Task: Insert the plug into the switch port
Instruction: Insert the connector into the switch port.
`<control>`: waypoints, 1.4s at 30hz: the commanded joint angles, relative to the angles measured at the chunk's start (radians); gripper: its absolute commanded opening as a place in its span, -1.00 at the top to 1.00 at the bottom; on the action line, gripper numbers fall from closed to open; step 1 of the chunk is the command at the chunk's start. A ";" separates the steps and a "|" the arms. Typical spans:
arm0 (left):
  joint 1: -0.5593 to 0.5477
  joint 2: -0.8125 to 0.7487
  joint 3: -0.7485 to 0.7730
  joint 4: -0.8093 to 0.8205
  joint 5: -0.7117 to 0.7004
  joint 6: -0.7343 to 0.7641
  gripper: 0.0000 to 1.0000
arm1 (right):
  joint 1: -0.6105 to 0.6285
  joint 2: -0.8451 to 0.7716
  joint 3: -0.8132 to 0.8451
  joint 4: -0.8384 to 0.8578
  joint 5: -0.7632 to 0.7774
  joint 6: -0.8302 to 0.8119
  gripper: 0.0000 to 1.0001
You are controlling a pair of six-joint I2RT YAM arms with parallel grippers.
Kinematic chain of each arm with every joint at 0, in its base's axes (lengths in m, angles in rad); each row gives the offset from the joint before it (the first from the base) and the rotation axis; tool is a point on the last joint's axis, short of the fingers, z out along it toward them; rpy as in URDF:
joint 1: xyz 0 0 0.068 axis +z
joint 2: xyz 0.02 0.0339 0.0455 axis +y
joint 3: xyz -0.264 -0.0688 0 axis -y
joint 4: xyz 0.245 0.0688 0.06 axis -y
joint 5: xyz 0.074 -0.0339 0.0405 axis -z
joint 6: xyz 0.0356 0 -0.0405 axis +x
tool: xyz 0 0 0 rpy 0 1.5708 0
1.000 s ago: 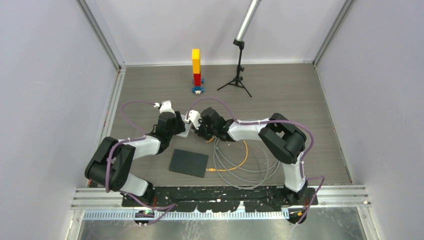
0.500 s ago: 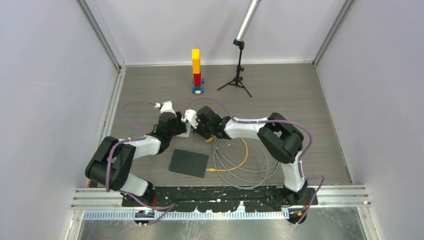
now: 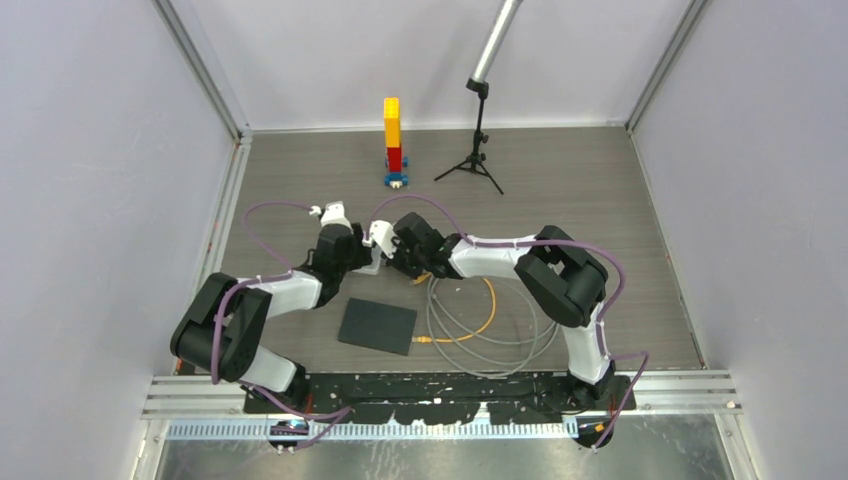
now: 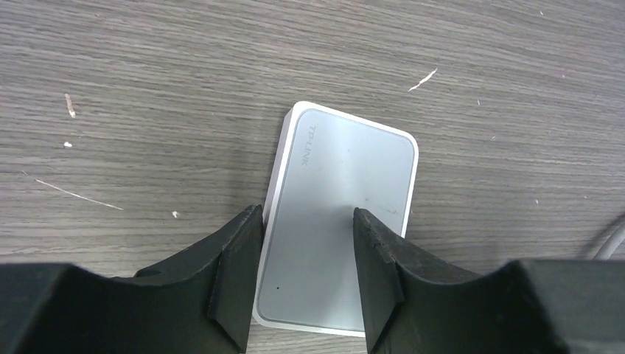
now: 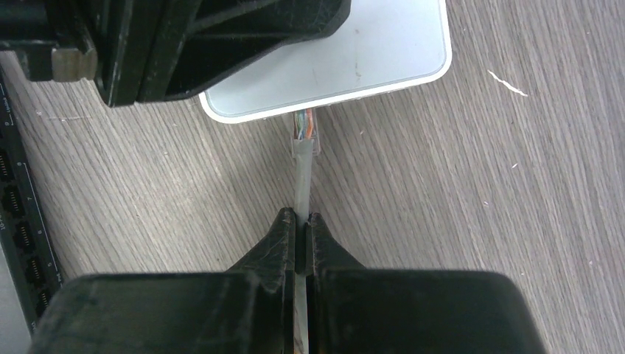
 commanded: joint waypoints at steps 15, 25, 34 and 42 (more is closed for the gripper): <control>-0.011 0.071 0.017 0.026 0.144 -0.012 0.20 | 0.012 0.029 -0.025 0.226 -0.048 0.018 0.99; -0.028 0.083 0.020 0.042 0.208 -0.036 0.20 | 0.011 0.043 -0.022 0.281 -0.038 0.041 0.99; -0.050 0.093 0.019 0.041 0.257 -0.056 0.20 | 0.012 0.068 0.003 0.254 -0.035 0.046 0.99; -0.051 0.090 0.020 0.042 0.259 -0.058 0.16 | 0.012 -0.015 -0.104 0.343 -0.020 0.055 0.99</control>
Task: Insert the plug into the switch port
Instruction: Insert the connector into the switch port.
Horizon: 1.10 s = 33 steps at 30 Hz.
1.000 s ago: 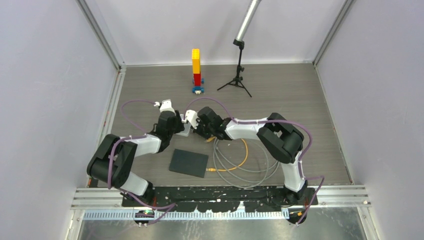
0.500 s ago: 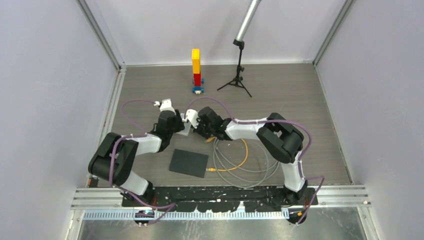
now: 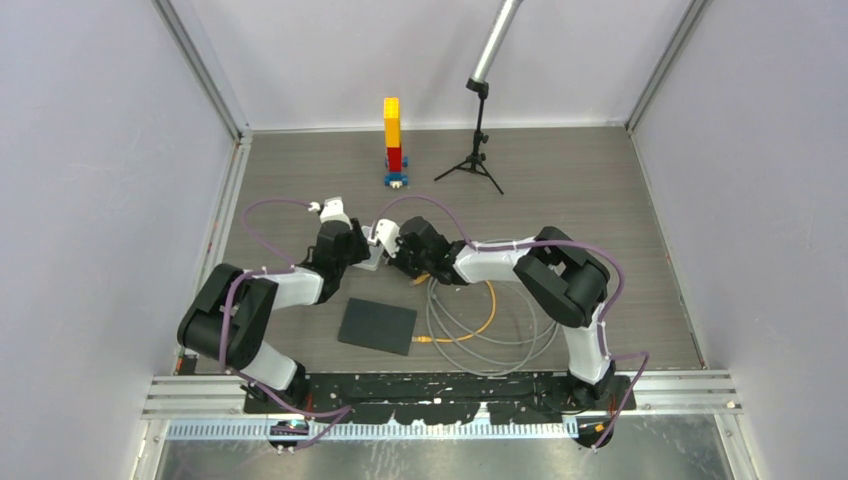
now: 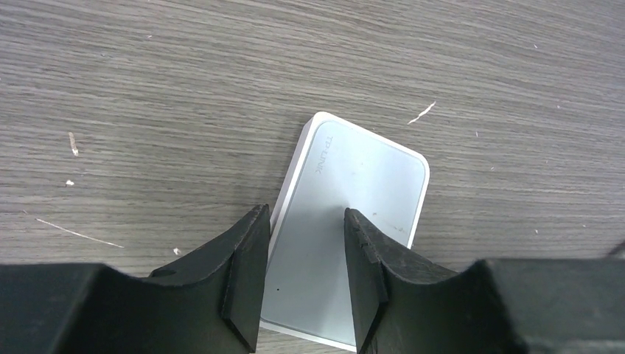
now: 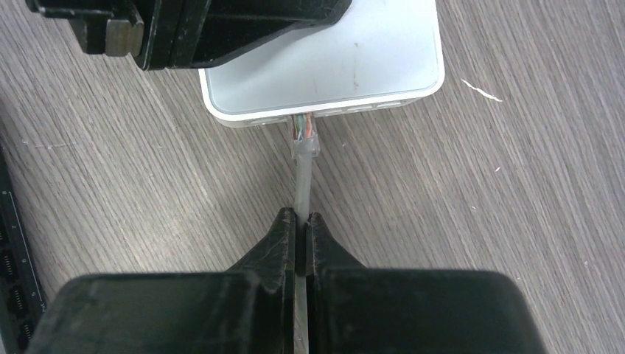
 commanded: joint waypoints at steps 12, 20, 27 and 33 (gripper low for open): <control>-0.071 -0.049 -0.002 -0.084 0.296 -0.058 0.15 | 0.018 -0.117 -0.069 0.100 -0.026 0.012 0.99; -0.074 -0.081 -0.014 -0.074 0.374 -0.061 0.17 | 0.034 -0.196 -0.083 0.005 0.001 0.012 0.99; -0.106 -0.103 -0.012 -0.090 0.407 -0.050 0.17 | 0.052 -0.258 -0.083 -0.084 0.051 0.003 0.99; -0.139 -0.131 0.008 -0.106 0.400 -0.048 0.17 | 0.058 -0.320 -0.090 -0.137 0.095 0.003 0.99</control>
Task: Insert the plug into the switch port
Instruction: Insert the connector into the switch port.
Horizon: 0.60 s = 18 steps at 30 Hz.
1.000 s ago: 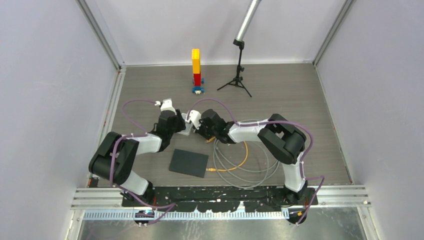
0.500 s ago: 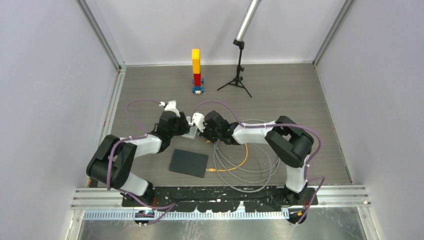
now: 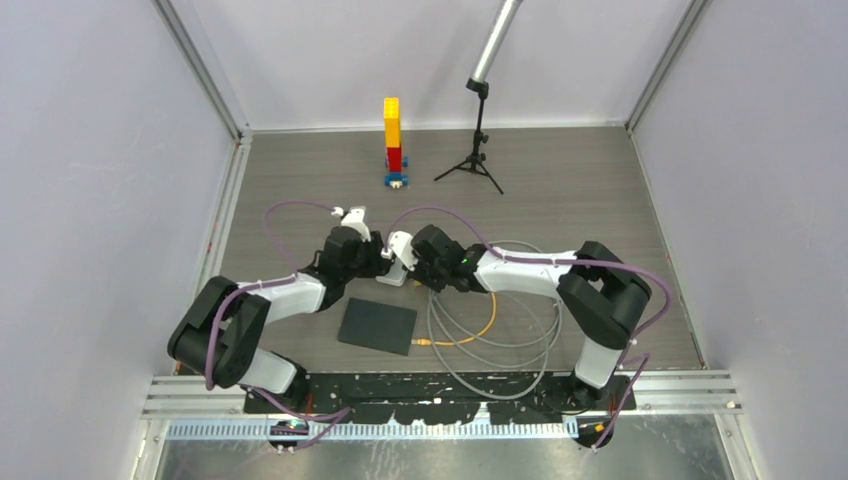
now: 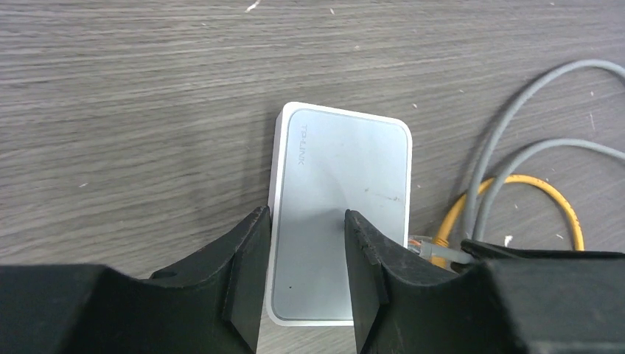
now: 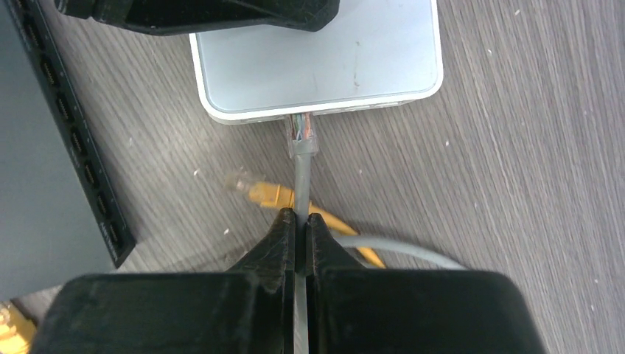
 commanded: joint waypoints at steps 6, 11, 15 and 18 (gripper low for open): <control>-0.089 -0.060 0.048 -0.025 0.153 -0.027 0.17 | 0.035 -0.146 0.025 0.051 0.054 0.011 0.99; -0.147 -0.017 0.076 -0.017 0.162 -0.024 0.17 | 0.045 -0.208 -0.005 0.003 0.087 0.035 0.99; -0.184 0.023 0.096 0.008 0.172 -0.032 0.17 | 0.058 -0.267 -0.045 -0.031 0.123 0.059 0.99; -0.204 0.049 0.110 0.019 0.185 -0.038 0.17 | 0.067 -0.313 -0.081 -0.049 0.143 0.084 0.99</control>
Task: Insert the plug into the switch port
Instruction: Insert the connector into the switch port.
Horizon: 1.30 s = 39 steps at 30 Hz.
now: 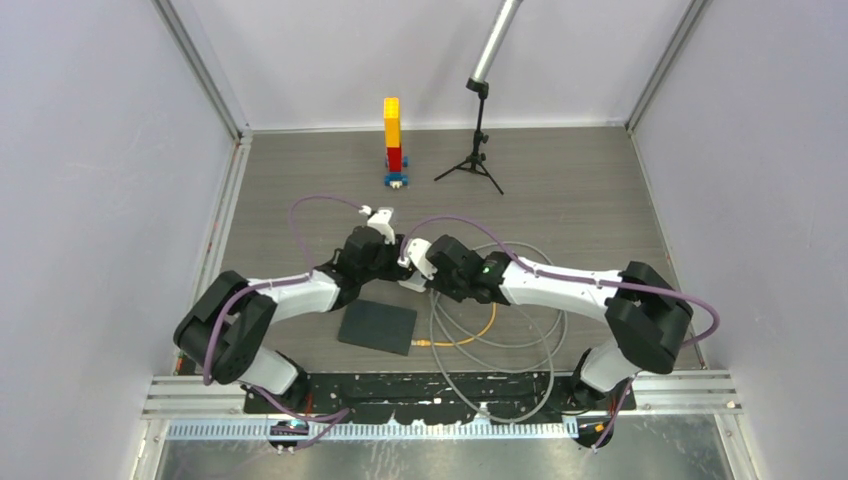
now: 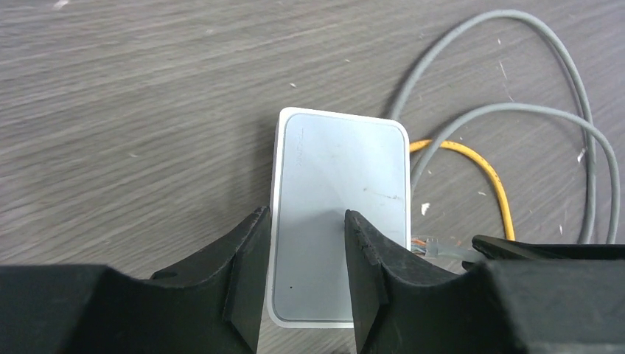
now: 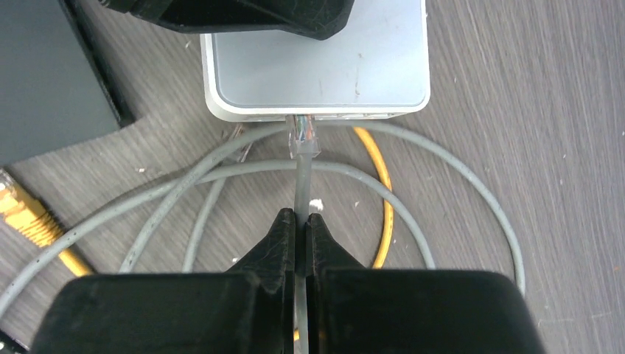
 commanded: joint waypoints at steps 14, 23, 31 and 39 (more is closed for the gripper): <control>-0.092 0.094 0.040 0.075 0.170 -0.019 0.19 | 0.038 -0.078 -0.061 0.139 0.043 0.090 0.99; -0.092 0.090 0.038 0.059 0.160 -0.013 0.18 | 0.043 -0.044 -0.101 0.160 0.047 0.146 0.99; -0.092 0.095 0.038 0.056 0.152 -0.010 0.18 | 0.047 -0.042 -0.132 0.178 0.053 0.164 0.99; -0.092 0.090 0.040 0.048 0.149 -0.006 0.18 | 0.048 -0.020 -0.147 0.201 0.053 0.183 0.99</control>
